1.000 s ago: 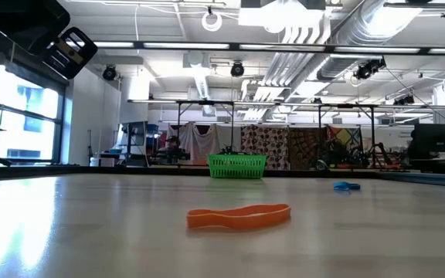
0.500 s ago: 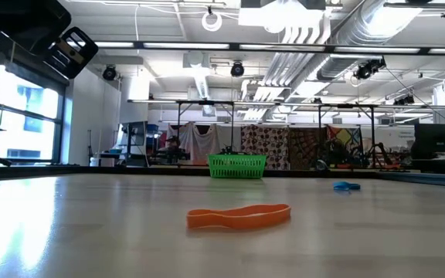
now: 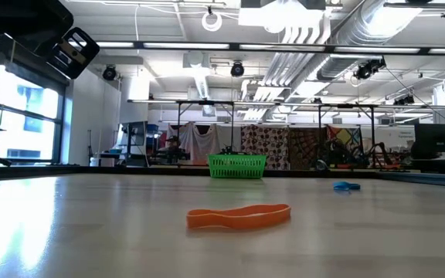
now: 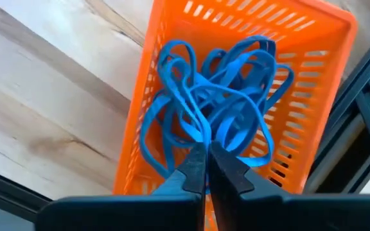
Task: Sort rubber bands into baskets
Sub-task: Put the blue rubber band into the orange bin
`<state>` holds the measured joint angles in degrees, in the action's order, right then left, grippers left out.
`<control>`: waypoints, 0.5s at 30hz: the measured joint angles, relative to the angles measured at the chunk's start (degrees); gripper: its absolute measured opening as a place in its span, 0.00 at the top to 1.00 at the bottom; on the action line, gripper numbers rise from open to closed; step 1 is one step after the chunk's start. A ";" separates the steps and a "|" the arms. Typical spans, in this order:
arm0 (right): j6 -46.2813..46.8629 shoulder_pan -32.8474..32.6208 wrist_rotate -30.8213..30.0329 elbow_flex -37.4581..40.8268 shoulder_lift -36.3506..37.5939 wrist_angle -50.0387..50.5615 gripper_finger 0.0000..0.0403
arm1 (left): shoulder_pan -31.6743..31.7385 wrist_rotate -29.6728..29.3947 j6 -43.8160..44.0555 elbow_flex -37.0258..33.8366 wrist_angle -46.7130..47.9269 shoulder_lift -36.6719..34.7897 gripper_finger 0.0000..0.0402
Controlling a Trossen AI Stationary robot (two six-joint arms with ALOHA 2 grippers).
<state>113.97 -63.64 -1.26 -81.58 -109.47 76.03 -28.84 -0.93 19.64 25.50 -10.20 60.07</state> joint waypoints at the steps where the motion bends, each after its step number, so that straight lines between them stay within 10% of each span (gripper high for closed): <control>1: 0.03 0.00 0.00 0.00 0.00 -0.19 1.00 | 0.00 0.00 0.00 0.00 0.00 0.01 0.84; 15: -4.68 3.97 1.17 0.00 0.00 -0.13 0.86 | 0.00 -1.49 -0.28 -0.35 -0.17 0.05 0.84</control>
<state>109.30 -59.67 -0.09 -81.58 -109.47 75.90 -28.84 -2.42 19.35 25.15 -10.37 60.12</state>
